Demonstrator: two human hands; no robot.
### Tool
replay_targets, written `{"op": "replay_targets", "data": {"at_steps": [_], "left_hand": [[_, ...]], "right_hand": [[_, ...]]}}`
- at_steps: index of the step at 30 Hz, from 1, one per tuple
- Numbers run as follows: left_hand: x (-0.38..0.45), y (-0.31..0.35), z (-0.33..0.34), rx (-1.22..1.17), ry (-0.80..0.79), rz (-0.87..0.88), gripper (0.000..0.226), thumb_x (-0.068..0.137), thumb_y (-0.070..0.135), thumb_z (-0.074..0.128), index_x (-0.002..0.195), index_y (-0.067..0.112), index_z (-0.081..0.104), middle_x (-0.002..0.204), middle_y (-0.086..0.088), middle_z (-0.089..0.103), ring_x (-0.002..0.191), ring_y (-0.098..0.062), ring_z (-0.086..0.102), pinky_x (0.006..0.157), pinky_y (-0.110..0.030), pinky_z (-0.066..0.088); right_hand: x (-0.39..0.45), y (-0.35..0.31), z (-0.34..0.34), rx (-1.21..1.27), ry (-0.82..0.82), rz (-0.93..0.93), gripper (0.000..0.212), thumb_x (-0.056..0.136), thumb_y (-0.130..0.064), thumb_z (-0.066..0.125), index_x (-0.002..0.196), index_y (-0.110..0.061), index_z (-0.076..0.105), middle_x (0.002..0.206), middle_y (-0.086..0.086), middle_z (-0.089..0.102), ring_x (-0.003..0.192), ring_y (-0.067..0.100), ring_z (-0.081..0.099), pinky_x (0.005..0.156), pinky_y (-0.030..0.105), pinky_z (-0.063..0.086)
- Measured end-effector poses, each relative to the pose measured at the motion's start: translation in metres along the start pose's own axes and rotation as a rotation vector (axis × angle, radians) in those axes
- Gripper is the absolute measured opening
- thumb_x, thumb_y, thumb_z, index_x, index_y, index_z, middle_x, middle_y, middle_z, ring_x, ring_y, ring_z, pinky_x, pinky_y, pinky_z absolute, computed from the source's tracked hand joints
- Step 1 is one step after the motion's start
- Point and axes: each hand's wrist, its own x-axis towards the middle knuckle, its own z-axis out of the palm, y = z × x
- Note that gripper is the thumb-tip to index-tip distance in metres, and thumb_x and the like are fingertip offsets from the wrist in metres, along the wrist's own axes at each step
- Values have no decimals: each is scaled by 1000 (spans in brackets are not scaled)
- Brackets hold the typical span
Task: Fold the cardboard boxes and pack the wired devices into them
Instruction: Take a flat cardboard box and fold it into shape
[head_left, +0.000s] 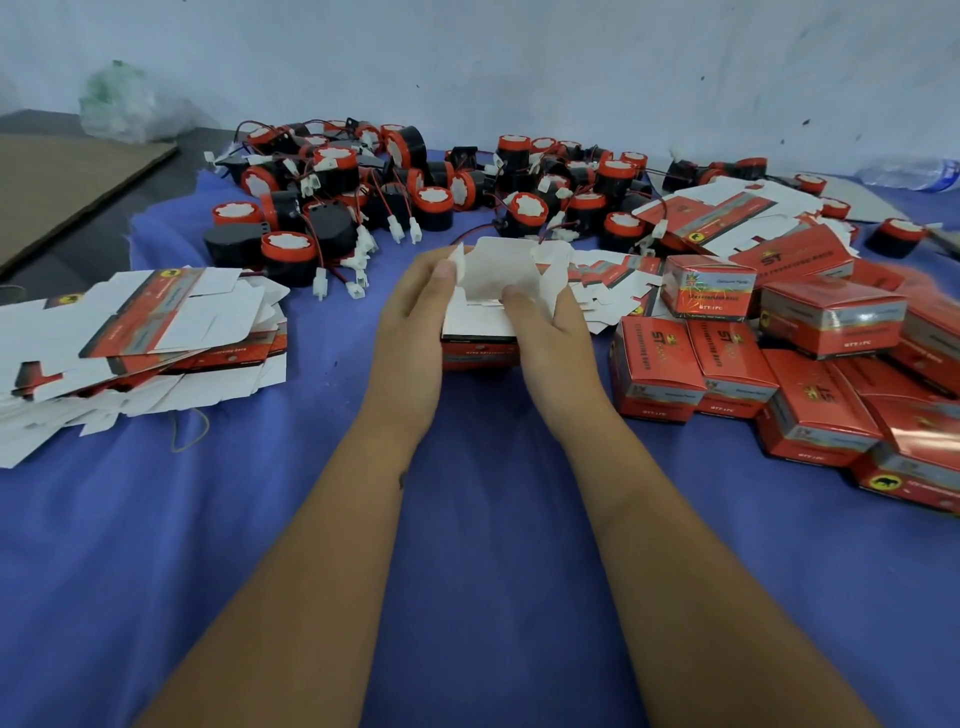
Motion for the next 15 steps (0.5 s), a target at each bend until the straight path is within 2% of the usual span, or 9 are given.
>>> {"op": "replay_targets", "data": {"at_steps": [2,5,9,12,15], "left_hand": [[-3,2,2,100,-11,100,24,101,27,45,102,39,66,100,24,69,93,5,63,77,-12,48],[-6,-1,3,194,-59,187,20,103,23,45,108,34,60,99,30,65,91,7,60,77,-10,46],[-6,-5,0,261,-54,197,22,98,27,49,107,46,55,99,28,64,90,2,61,74,-16,49],[-5,-7,0,251,-44,175,25,97,22,50,109,43,56,99,27,64,91,3,62,73,-14,49],[-1,-8,-1,118,54,62,27,98,13,50,105,37,60,94,27,68,88,4,63,74,-17,51]], "right_hand": [[0,-1,1,18,6,-2,38,99,-27,52,138,-25,48,119,-14,61,105,-1,59,80,10,51],[-1,-3,2,16,20,-8,31,102,-36,46,131,-25,53,118,-11,64,109,4,60,89,20,52],[-3,-5,3,25,36,-12,11,103,-40,44,107,-37,54,105,-18,63,92,-11,61,76,7,49],[-4,-6,4,19,26,-2,14,102,-41,44,113,-36,52,106,-19,64,99,-5,61,77,10,51],[-4,-8,2,155,-97,-2,20,104,-36,39,106,-33,59,92,-26,70,90,-10,64,71,8,49]]}}
